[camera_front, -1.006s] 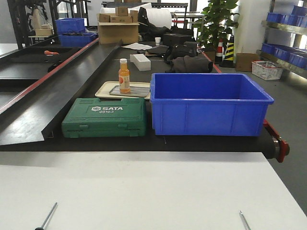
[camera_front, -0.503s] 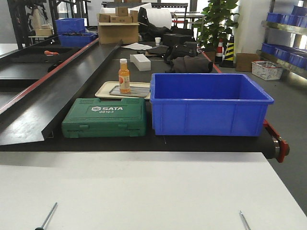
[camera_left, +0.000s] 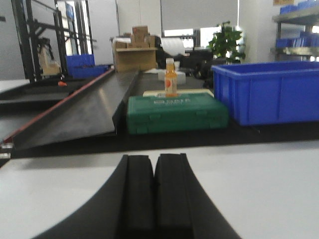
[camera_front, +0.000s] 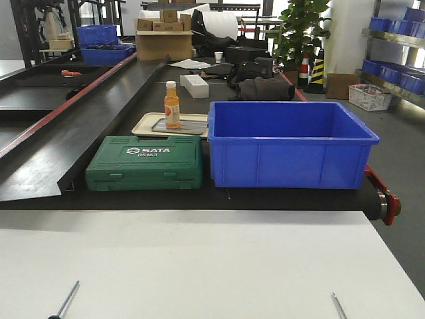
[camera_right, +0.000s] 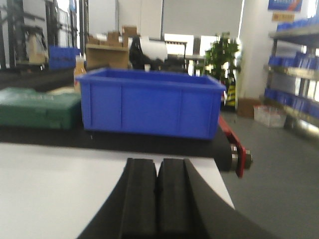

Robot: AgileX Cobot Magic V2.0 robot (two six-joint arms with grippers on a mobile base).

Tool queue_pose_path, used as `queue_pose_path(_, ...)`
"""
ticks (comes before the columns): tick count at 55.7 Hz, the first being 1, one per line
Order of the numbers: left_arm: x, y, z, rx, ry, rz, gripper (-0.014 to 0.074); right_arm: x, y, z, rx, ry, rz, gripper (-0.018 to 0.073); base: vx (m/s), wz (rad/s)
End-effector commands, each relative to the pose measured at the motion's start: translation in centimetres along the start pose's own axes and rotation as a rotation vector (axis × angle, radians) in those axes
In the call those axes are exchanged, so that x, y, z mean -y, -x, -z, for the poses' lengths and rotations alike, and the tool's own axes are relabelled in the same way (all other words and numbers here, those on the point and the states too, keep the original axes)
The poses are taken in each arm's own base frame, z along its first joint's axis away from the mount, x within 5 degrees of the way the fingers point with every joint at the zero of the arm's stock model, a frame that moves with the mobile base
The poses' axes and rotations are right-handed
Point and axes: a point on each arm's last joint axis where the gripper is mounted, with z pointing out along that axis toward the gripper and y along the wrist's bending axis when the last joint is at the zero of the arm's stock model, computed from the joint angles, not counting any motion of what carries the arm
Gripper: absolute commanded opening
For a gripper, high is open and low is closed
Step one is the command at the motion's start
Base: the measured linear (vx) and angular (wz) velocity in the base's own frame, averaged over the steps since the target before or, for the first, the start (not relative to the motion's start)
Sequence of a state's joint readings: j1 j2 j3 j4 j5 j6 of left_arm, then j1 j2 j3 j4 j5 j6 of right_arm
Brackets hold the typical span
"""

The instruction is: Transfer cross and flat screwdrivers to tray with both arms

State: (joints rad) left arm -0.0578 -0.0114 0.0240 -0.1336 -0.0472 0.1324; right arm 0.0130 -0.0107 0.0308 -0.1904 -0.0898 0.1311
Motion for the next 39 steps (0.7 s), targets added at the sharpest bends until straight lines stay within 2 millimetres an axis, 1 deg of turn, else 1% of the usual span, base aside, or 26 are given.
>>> queue_pose_path(1,-0.2,2.9,0.2,0.230,0.024,0.014,-0.0006,-0.2,1.9,0.2,0.188,0.019,0.014,-0.0008,0.00,0.00)
queue_pose_path(7,-0.4,4.9,0.7,0.390,0.033,0.054,-0.0005,0.0,4.0,0.2,0.225,0.014,0.002,-0.0008,0.00,0.00)
queue_pose_path(13,-0.4,7.6,1.2,0.468,0.030,0.060,-0.0002,0.2,6.9,-0.3,0.219,0.007,-0.029,-0.0004,0.00,0.00)
queue_pose_path(15,-0.4,8.6,1.3,0.477,0.027,0.061,0.0000,0.4,8.1,-0.5,0.217,0.004,-0.035,-0.0003,0.00,0.00)
queue_pose_path(18,-0.3,10.1,1.3,0.464,0.021,0.061,0.0005,0.5,9.5,-1.1,0.194,-0.002,-0.035,-0.0001,0.00,0.00)
queue_pose_path(23,-0.2,12.2,0.5,0.381,0.007,0.059,0.0017,0.7,10.7,-2.5,0.109,-0.012,-0.037,0.0009,0.00,0.00)
queue_pose_path(25,-0.1,12.5,0.0,0.331,0.002,0.059,0.0024,0.8,10.7,-3.2,0.062,-0.016,-0.038,0.0019,0.00,0.00)
queue_pose_path(29,0.0,12.3,-1.5,0.199,-0.006,0.057,0.0052,0.8,10.2,-4.5,-0.017,-0.016,-0.039,0.0048,0.00,0.00)
queue_pose_path(35,0.1,10.6,-3.6,0.011,-0.012,0.056,0.0113,0.8,8.8,-6.1,-0.140,-0.018,-0.040,0.0117,0.00,0.00)
queue_pose_path(39,0.2,9.4,-4.8,-0.109,-0.016,0.055,0.0178,0.8,7.8,-7.0,-0.222,-0.020,-0.040,0.0188,0.00,0.00)
